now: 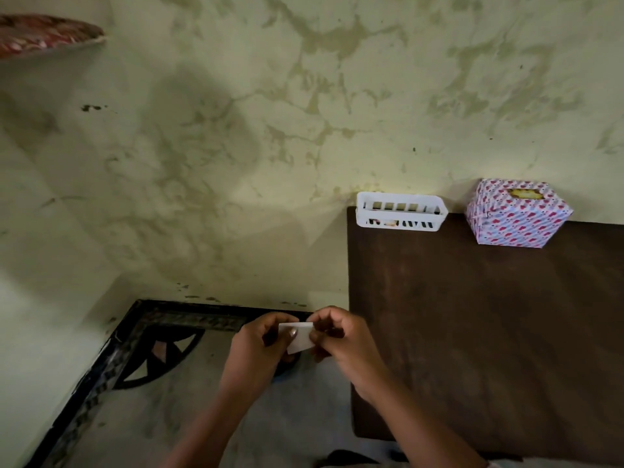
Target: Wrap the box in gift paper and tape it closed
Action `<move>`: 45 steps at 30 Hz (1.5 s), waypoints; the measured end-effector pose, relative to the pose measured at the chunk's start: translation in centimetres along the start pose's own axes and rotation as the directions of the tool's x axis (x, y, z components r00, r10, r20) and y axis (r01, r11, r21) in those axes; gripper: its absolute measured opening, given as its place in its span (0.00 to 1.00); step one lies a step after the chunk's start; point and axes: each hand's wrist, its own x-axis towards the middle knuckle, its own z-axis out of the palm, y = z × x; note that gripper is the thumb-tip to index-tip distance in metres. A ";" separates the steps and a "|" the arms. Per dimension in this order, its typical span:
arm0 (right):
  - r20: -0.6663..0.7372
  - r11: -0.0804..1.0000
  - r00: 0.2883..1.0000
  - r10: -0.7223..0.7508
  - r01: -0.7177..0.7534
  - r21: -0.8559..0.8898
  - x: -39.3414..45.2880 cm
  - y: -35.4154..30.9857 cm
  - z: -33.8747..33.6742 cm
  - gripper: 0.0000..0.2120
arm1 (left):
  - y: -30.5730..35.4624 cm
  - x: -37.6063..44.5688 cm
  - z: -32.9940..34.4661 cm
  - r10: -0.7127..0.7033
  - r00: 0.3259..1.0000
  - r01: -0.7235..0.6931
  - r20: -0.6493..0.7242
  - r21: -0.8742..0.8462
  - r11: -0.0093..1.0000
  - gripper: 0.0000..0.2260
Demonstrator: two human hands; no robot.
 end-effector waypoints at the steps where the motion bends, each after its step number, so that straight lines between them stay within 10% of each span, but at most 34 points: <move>1: -0.007 1.000 1.000 -0.003 0.003 0.004 0.4 0.2 0.5 0.07 | -0.5 0.2 -0.4 -0.020 1.000 0.020 -0.006 -0.021 1.000 0.06; 11: 0.011 0.960 0.969 0.248 -0.248 0.127 6.6 4.2 4.8 0.13 | -5.7 4.5 -2.7 -0.397 0.902 0.422 0.171 -0.549 0.722 0.07; 25: -0.037 0.789 0.788 0.615 -0.615 0.009 22.5 16.4 8.8 0.08 | -18.9 20.5 -0.7 -0.641 0.764 0.645 0.079 -0.068 0.761 0.07; 32: -0.222 0.604 0.563 0.796 -0.758 0.246 31.1 32.1 11.8 0.10 | -33.3 28.3 3.6 -0.742 0.669 0.743 0.032 -0.050 0.668 0.04; 45: -0.142 0.379 0.371 0.918 -0.714 0.589 38.3 53.3 16.8 0.07 | -56.3 33.8 10.2 -0.804 0.589 0.805 0.086 -0.145 0.575 0.02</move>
